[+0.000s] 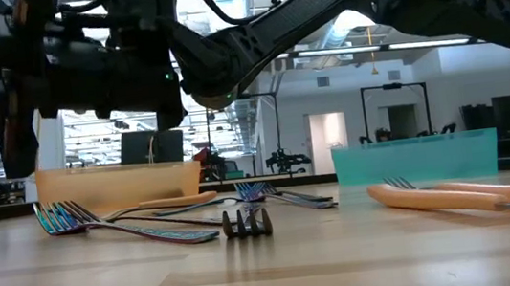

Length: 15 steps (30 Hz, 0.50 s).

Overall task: Sort silverware by color (type)
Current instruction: Put the orange fork into the pink bin

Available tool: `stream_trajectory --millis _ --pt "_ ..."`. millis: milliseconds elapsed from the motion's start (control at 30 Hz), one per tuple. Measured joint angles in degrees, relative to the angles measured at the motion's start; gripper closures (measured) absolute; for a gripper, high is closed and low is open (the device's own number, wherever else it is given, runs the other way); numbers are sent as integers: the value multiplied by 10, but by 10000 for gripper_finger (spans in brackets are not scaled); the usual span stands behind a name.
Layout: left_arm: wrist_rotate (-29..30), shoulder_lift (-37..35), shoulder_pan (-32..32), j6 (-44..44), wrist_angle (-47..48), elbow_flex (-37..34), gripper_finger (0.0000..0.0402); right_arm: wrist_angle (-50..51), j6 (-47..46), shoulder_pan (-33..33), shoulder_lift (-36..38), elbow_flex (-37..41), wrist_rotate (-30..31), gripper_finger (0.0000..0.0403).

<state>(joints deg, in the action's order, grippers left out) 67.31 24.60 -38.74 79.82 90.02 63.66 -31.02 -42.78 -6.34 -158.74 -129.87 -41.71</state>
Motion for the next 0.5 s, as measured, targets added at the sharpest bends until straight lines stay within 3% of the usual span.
stream_trajectory --millis 500 --pt "0 0 0 1 0 0 205 82 12 1 0 0 26 366"
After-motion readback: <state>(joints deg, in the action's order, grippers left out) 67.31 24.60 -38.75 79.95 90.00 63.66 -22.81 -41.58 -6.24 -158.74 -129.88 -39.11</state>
